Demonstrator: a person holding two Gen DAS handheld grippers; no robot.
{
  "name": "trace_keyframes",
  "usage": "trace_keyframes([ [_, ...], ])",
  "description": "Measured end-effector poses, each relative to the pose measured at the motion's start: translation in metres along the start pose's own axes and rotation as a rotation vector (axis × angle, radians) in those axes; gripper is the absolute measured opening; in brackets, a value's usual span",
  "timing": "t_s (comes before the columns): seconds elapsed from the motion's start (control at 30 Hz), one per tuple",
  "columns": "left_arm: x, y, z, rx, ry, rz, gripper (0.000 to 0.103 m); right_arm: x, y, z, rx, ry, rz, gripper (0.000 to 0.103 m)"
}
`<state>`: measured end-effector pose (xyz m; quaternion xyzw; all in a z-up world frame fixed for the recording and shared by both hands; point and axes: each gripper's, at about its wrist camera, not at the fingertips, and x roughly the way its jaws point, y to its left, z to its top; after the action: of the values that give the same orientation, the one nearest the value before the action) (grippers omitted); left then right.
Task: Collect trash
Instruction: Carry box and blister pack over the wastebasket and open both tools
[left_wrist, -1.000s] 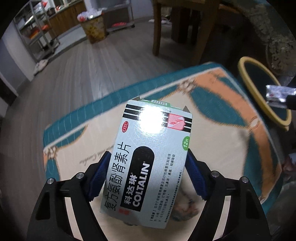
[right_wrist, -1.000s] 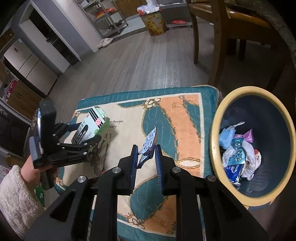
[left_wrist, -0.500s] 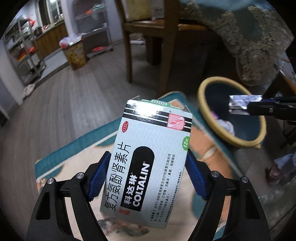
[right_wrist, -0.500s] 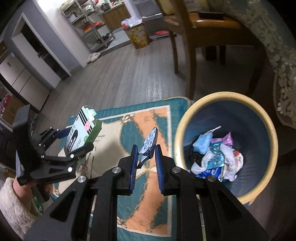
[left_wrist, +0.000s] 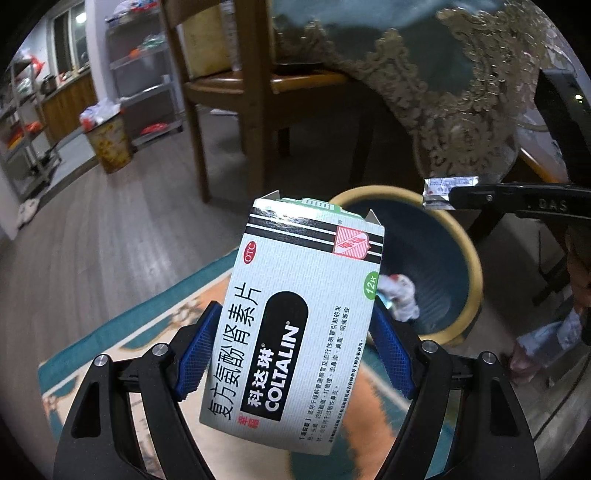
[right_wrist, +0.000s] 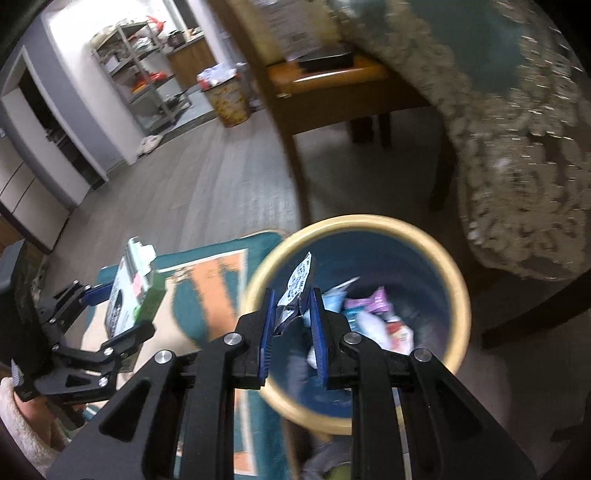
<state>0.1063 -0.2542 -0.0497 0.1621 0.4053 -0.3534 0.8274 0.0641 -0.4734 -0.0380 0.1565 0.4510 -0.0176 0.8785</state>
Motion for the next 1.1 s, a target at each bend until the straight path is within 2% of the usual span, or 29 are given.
trace_keyframes([
  [0.17, 0.014, -0.023, 0.011, 0.016, -0.004, -0.039, 0.079, 0.005, -0.033, -0.002, 0.027, 0.017, -0.036, 0.018],
  [0.4, 0.039, -0.053, 0.015, 0.045, 0.016, -0.085, 0.079, 0.027, -0.065, -0.016, 0.116, 0.094, -0.047, 0.018],
  [0.7, 0.081, -0.082, 0.015, 0.069, 0.049, -0.093, 0.079, 0.04, -0.081, -0.023, 0.216, 0.129, -0.037, 0.018],
  [0.93, 0.102, -0.077, 0.022, -0.014, 0.035, -0.11, 0.08, 0.041, -0.098, -0.03, 0.306, 0.141, -0.033, 0.018],
  [1.1, 0.107, -0.075, 0.023, 0.0, 0.023, -0.088, 0.082, 0.047, -0.1, -0.032, 0.328, 0.147, -0.025, 0.018],
])
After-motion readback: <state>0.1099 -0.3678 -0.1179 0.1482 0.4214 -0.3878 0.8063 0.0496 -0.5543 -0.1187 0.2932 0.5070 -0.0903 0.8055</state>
